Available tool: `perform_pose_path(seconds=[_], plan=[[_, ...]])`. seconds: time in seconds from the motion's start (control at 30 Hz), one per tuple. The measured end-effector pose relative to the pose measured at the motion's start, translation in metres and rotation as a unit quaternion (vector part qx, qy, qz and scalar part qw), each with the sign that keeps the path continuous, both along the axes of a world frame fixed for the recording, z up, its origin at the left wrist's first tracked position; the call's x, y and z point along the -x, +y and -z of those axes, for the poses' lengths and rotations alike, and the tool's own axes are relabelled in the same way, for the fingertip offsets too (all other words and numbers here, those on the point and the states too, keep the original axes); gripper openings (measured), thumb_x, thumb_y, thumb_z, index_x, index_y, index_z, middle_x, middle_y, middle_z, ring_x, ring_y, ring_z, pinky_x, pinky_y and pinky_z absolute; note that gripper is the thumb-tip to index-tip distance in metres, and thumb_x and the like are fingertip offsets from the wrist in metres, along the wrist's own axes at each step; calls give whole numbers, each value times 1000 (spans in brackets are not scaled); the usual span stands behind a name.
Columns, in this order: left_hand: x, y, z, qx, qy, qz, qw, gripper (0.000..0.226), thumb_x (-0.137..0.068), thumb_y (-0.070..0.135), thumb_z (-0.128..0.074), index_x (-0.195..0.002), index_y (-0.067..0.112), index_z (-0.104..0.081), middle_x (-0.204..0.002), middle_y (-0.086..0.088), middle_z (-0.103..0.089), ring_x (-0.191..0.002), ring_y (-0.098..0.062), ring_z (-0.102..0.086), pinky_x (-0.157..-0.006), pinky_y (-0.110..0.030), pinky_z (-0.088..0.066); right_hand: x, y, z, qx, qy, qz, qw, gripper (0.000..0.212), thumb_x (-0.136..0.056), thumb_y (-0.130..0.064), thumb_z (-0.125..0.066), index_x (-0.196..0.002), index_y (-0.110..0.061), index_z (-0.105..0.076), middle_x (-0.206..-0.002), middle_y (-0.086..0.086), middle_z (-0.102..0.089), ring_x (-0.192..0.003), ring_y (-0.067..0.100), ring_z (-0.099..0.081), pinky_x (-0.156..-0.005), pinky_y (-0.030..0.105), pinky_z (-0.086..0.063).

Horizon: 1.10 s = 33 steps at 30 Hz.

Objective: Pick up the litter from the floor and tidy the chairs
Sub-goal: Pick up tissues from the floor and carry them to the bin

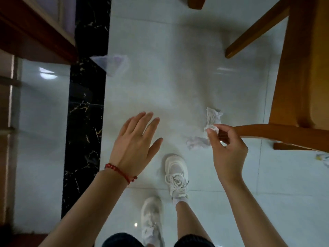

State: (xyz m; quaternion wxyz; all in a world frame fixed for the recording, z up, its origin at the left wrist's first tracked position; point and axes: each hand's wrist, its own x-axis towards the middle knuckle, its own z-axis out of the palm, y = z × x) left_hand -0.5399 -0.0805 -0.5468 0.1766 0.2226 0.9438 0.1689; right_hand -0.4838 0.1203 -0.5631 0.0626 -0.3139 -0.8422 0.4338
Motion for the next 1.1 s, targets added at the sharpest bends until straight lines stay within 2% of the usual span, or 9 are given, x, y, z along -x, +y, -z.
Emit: perform_pose_path(seconds=[0.2, 0.27, 0.4, 0.53, 0.67, 0.77, 0.87, 0.93, 1.1], plan=[[66, 4, 10, -17, 4, 70, 997, 49, -88, 33, -37, -119, -1, -55, -124, -22, -56, -118, -36, -50, -97, -49, -41, 9, -5, 4, -27, -44, 21, 998, 20, -80, -24, -66, -93, -8, -65, -83, -6, -64, -73, 0, -59, -69, 9, -46], [82, 1, 11, -20, -8, 107, 994, 48, -88, 31, -40, -118, -3, -55, -123, -23, -56, -117, -37, -51, -97, -50, -42, 13, -12, 3, -25, -54, 60, 996, 17, -81, -24, -67, -91, -11, -65, -81, -8, -64, -72, 0, -60, -68, 8, -45], [113, -11, 8, -12, 1, 196, 980, 45, -85, 28, -48, -116, -4, -57, -121, -24, -58, -114, -38, -53, -94, -51, -44, 27, -37, 0, 6, -67, 145, 987, 5, -84, -21, -66, -85, -24, -62, -78, -20, -62, -75, -9, -59, -66, 0, -40], [140, -15, 1, -11, 18, 274, 962, 49, -85, 31, -38, -113, -3, -60, -118, -21, -61, -111, -35, -56, -92, -48, -45, 32, -60, -4, 29, -47, 247, 967, 3, -82, -18, -67, -82, -20, -65, -76, -17, -65, -70, -3, -60, -63, 5, -42], [153, 9, 10, -29, 16, 320, 947, 49, -85, 31, -38, -114, -2, -59, -120, -21, -60, -112, -35, -55, -93, -45, -44, 27, -73, 0, 56, -49, 322, 944, 4, -81, -20, -68, -82, -16, -66, -73, -11, -66, -69, 3, -60, -59, 11, -45], [154, 44, 34, -49, 16, 348, 936, 48, -86, 30, -39, -115, -2, -58, -120, -22, -59, -112, -36, -55, -94, -45, -44, 20, -70, 12, 62, -54, 345, 935, 5, -80, -19, -68, -82, -21, -65, -75, -17, -65, -72, -1, -60, -61, 10, -46], [150, 82, 72, -61, 20, 371, 926, 38, -84, 19, -60, -114, -4, -58, -118, -25, -60, -110, -38, -56, -92, -48, -44, 12, -61, 34, 61, -51, 368, 926, 7, -80, -17, -68, -82, -24, -64, -75, -19, -65, -72, -2, -61, -61, 7, -44], [146, 107, 99, -68, 13, 387, 920, 41, -79, 14, -69, -113, -6, -58, -117, -26, -60, -110, -39, -56, -93, -48, -43, 6, -52, 53, 53, -53, 382, 921, 7, -80, -18, -68, -82, -24, -65, -75, -20, -65, -72, -2, -61, -62, 7, -45], [132, 155, 173, -62, -30, 420, 905, 42, -86, 16, -60, -122, -4, -52, -127, -24, -53, -121, -36, -46, -101, -44, -35, -2, -32, 103, 34, -54, 419, 906, 17, -81, -20, -68, -79, -35, -60, -76, -23, -65, -74, -1, -61, -64, 8, -46]])
